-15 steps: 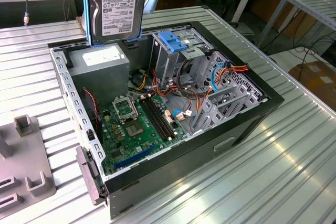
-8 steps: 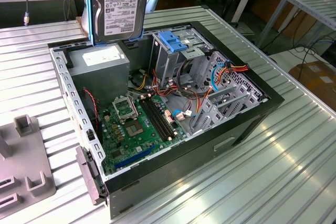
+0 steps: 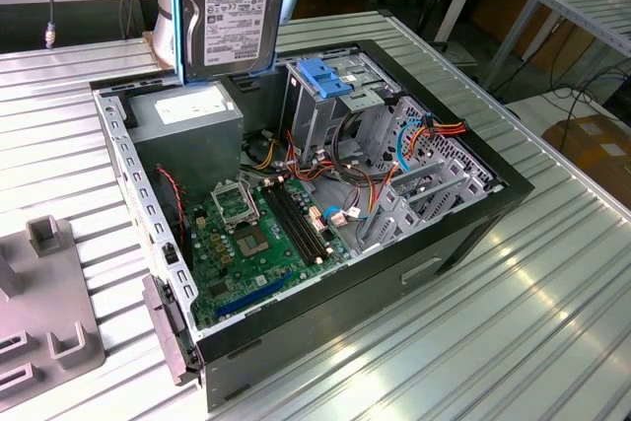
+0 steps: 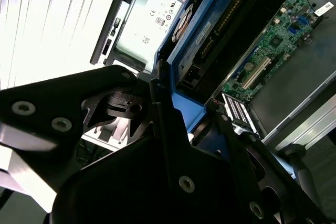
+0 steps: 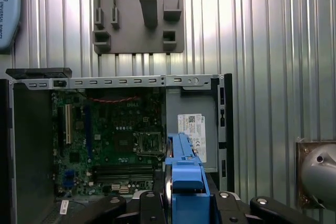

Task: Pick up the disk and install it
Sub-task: 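Insert the disk into the insertion slot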

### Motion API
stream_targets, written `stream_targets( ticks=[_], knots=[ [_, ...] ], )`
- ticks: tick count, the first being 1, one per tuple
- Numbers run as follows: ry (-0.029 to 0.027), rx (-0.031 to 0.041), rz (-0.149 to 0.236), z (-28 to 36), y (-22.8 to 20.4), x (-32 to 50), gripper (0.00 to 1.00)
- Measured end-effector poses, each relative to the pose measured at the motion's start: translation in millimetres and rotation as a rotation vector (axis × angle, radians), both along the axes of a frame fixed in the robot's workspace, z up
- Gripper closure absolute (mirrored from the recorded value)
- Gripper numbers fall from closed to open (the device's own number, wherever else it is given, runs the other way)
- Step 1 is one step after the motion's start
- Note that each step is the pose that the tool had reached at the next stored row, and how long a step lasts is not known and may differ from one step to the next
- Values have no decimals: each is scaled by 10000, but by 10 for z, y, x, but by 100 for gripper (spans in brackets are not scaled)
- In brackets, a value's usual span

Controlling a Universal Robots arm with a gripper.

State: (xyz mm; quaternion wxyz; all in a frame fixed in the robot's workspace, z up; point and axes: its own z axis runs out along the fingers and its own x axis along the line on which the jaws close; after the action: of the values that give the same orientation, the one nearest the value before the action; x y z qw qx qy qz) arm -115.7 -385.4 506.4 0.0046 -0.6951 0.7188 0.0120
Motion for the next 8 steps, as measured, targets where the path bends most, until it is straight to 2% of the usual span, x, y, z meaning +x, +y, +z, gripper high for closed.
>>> stream_targets(
  ticks=[8],
  knots=[
    [1,0,0,0,0,108,63]
  ],
)
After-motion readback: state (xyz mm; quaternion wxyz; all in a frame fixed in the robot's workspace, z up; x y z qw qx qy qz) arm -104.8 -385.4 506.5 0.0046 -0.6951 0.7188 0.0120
